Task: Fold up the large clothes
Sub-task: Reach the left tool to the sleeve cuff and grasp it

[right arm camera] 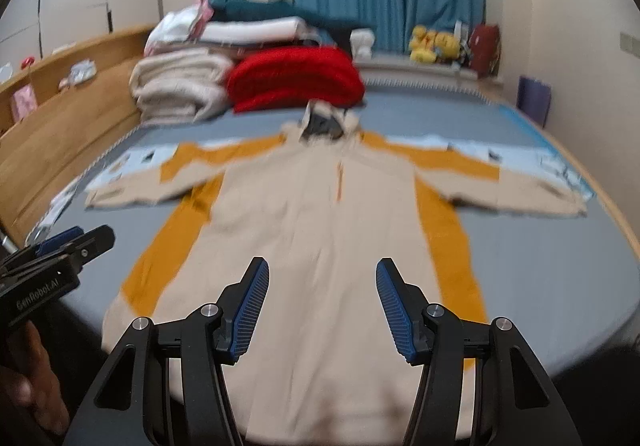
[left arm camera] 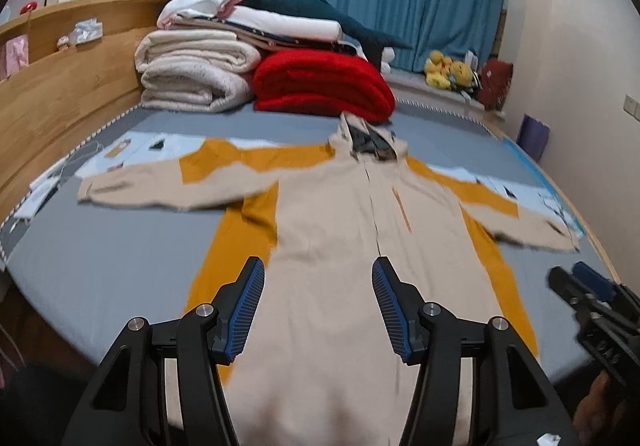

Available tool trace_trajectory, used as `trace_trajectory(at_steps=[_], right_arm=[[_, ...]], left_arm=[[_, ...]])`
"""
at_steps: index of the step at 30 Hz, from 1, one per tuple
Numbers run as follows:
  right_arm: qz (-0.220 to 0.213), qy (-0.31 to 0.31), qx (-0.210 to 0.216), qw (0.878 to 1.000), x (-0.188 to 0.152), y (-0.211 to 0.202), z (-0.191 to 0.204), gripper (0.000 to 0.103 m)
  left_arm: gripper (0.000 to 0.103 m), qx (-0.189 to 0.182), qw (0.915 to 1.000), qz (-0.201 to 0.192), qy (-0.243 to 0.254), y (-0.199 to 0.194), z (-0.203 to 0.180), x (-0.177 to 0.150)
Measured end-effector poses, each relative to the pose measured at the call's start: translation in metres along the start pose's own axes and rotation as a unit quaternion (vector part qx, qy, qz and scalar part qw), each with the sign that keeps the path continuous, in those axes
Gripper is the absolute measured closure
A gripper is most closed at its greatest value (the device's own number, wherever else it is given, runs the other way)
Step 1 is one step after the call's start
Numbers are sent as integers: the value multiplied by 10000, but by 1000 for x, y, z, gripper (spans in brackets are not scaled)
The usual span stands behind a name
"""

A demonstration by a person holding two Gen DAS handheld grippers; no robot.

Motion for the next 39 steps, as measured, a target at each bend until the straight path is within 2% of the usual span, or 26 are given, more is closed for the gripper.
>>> trace_trajectory(at_steps=[5, 8, 12, 17, 21, 26, 30, 34, 39], right_arm=[[-196, -235, -8, 9995, 56, 38, -16, 46], [-123, -356, 135, 9992, 87, 69, -23, 46], [-119, -326, 109, 9993, 130, 114, -38, 46], [-147, -340, 116, 9992, 172, 164, -48, 46], [-229, -450, 146, 9986, 181, 192, -48, 46], [138, -369, 148, 9991, 168, 232, -52, 46], [105, -527, 168, 9984, 170, 243, -49, 46], [235, -490, 212, 9983, 169, 255, -46, 46], [426, -460, 264, 9977, 165, 271, -43, 46]], left_arm=[[51, 184, 9996, -150, 131, 56, 9, 46], [54, 219, 9997, 20, 122, 98, 19, 69], [60, 356, 9989, 297, 16, 144, 32, 85], [60, 593, 9976, 344, 17, 184, 46, 99], [60, 742, 9963, 400, 180, 211, 55, 102], [60, 753, 9955, 560, 164, 248, 78, 96], [60, 851, 9909, 971, -378, 284, 125, 93], [61, 1382, 9769, 1206, -1095, 315, 206, 91], [61, 1903, 9545, 1361, -1846, 339, 309, 77]])
Point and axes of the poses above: each gripper's, at about its wrist camera, not at the fingertips, and y roughly the way its jaws point, z to its left, x to its top, the point moved 4 cm from there along y, roughly the way its jaws point, and after that the axes turned 9 degrees about x, right-handed, at the moved point
